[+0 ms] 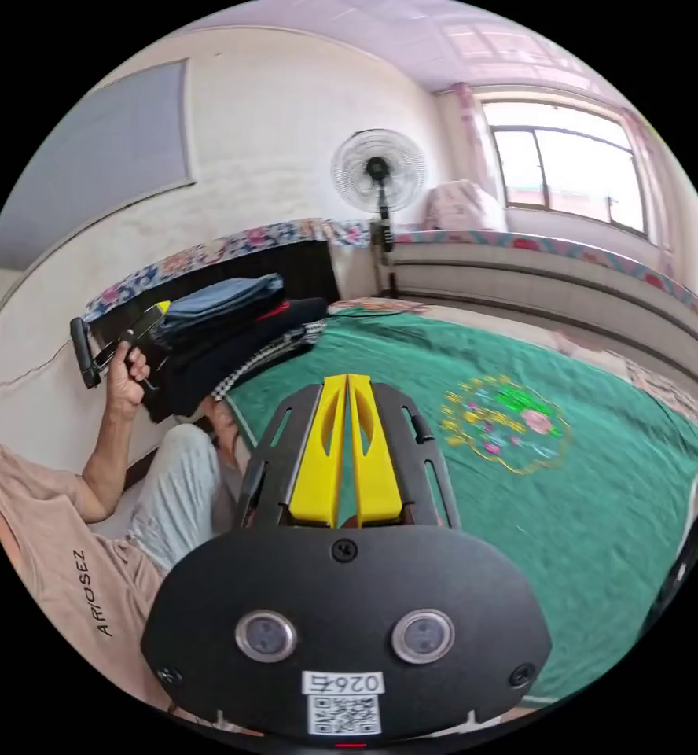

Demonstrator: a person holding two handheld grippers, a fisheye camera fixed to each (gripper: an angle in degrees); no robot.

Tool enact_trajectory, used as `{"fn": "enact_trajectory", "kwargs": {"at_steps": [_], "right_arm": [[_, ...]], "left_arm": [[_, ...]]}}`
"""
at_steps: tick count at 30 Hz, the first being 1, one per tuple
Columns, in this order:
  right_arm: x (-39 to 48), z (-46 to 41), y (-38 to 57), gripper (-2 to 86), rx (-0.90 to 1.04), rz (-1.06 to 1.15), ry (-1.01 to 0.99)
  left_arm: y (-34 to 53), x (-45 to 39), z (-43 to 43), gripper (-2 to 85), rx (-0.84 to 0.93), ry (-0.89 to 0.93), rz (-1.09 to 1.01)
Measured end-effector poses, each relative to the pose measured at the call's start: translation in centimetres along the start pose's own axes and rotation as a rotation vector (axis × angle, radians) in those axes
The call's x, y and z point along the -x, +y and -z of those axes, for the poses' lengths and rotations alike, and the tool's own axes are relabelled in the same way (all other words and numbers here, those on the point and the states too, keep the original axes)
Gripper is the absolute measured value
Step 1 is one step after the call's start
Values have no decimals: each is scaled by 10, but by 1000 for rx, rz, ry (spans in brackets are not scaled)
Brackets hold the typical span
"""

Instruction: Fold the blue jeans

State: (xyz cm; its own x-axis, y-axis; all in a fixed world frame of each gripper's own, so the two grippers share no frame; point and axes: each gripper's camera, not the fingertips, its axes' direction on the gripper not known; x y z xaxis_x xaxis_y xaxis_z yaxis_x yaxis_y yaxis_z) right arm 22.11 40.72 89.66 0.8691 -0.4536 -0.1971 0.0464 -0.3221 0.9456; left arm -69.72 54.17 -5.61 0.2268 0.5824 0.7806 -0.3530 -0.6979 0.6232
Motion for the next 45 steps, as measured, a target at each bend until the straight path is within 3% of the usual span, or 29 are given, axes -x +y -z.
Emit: {"fn": "enact_trajectory", "kwargs": {"at_steps": [4,9,17,22,27,31,35,39,45], "right_arm": [[188,-88,101,-3,50,246,-89],[395,-176,231,28,67,535,-102],[634,-321,454,82,89,855,-20],[694,-384,551,90,129,949,-36],[711,-428,604,113,189,965,-95],[717,-447,628,132,201,968,-116],[732,-455,639,130,141,1014,-111],[761,-479,609,104,136,1042,-98],[780,-495,439,13,216,818,-207]], "left_arm": [[28,102,49,17,-78,-193,193],[68,181,54,100,-8,-75,324],[85,201,56,133,-23,-25,129],[85,199,47,139,12,-42,-14],[95,220,49,127,32,-37,4],[107,241,46,62,27,21,52],[113,248,34,102,56,6,45],[114,254,15,114,101,51,19],[94,279,13,30,95,127,-17]]}}
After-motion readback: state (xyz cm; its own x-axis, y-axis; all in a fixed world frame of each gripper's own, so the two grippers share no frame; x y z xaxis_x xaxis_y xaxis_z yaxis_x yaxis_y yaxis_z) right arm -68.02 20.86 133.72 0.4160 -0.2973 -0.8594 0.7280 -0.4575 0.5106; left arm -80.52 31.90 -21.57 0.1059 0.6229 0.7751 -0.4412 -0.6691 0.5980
